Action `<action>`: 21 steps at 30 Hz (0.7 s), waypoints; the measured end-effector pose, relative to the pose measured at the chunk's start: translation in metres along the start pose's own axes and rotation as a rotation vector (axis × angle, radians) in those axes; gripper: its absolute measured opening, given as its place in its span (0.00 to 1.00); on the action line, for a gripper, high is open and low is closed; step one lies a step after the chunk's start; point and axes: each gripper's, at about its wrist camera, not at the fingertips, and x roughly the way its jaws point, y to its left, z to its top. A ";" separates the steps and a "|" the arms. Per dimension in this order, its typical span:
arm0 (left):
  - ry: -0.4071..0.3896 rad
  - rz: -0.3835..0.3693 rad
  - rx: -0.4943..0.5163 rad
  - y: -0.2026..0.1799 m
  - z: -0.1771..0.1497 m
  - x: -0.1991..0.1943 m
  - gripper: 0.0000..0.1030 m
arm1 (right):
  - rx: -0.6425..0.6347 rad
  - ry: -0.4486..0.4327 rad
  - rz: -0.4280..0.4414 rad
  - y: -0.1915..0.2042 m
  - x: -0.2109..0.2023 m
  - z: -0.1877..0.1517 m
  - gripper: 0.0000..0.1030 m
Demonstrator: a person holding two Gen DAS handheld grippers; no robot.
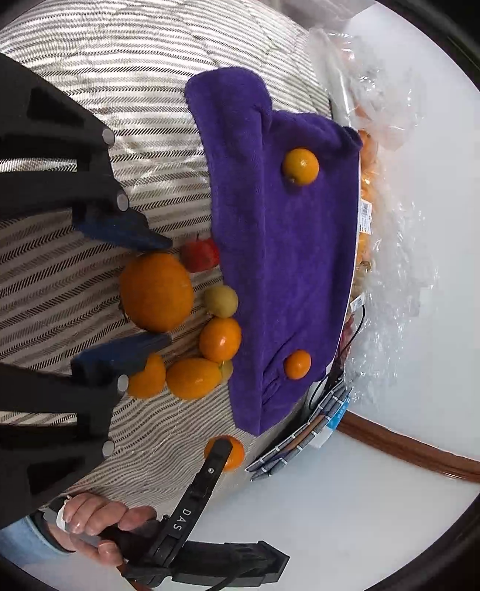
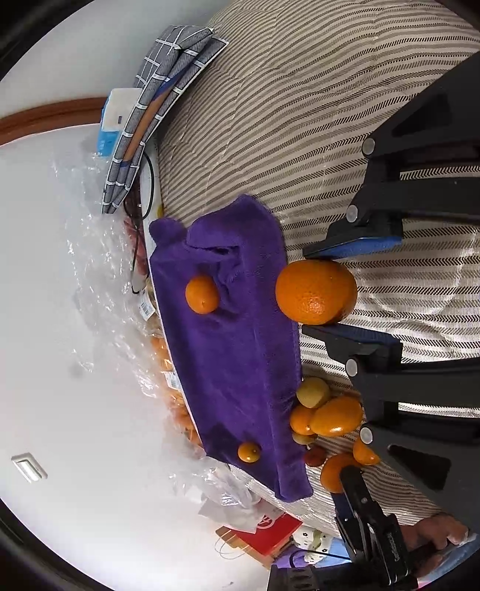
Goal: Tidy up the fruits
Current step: 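Grasp a large orange with the left tool while the right tool holds its orange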
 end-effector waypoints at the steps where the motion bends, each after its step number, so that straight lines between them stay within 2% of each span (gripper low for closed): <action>1: -0.002 -0.010 -0.009 0.002 -0.001 -0.001 0.40 | -0.003 0.001 0.002 0.001 0.000 0.000 0.33; 4: -0.027 -0.021 -0.036 0.006 -0.003 -0.007 0.40 | -0.011 0.007 0.003 0.003 0.001 0.000 0.33; 10: -0.074 0.007 -0.089 0.017 -0.003 -0.014 0.40 | -0.008 0.001 0.006 0.002 0.000 -0.001 0.33; 21: -0.210 0.057 -0.190 0.042 0.001 -0.040 0.40 | -0.028 -0.030 0.015 0.006 -0.007 -0.001 0.33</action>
